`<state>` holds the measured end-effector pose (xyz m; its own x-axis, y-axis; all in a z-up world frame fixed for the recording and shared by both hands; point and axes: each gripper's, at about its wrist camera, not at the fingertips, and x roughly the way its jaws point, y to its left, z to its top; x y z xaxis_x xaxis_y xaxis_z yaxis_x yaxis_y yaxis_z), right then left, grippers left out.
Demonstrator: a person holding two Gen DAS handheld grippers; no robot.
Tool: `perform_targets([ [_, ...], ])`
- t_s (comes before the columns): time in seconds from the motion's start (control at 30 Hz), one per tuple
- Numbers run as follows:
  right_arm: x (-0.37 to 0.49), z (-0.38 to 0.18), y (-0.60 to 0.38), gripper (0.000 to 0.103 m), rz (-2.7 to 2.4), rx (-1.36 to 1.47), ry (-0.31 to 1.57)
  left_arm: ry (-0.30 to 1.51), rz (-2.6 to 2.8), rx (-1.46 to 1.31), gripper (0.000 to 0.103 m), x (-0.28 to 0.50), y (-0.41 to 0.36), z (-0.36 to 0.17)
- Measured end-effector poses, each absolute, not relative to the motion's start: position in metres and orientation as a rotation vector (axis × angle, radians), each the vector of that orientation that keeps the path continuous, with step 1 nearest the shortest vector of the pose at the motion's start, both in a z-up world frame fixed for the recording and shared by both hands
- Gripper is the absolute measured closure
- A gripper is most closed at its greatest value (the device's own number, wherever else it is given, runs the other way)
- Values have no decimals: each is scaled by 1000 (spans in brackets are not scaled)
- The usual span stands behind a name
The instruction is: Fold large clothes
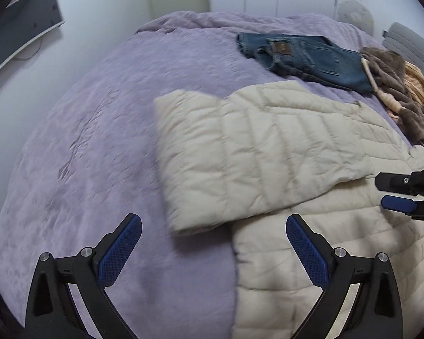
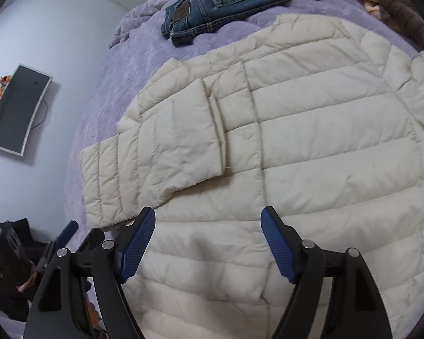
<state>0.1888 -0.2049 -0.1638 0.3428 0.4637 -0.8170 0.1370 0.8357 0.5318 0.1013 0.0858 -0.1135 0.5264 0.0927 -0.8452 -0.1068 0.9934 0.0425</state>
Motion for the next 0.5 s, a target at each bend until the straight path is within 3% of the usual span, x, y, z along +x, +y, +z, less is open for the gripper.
perform_targets([
  [0.2, 213, -197, -191, 24, 210, 846, 1166, 1070, 220, -39, 1, 94, 112, -141],
  [0.27, 223, -197, -184, 49, 189, 847, 1140, 1062, 228, -30, 1, 98, 109, -147],
  [0.3, 229, -196, -180, 87, 194, 829, 1137, 1059, 233, -22, 1, 101, 106, -150],
  [0.33, 233, -193, -177, 98, 204, 812, 1137, 1060, 240, -12, 1, 103, 104, -153],
  [0.5, 224, -154, -200, 98, 135, 636, 1030, 1069, 242, 11, 1, 106, 96, -160],
])
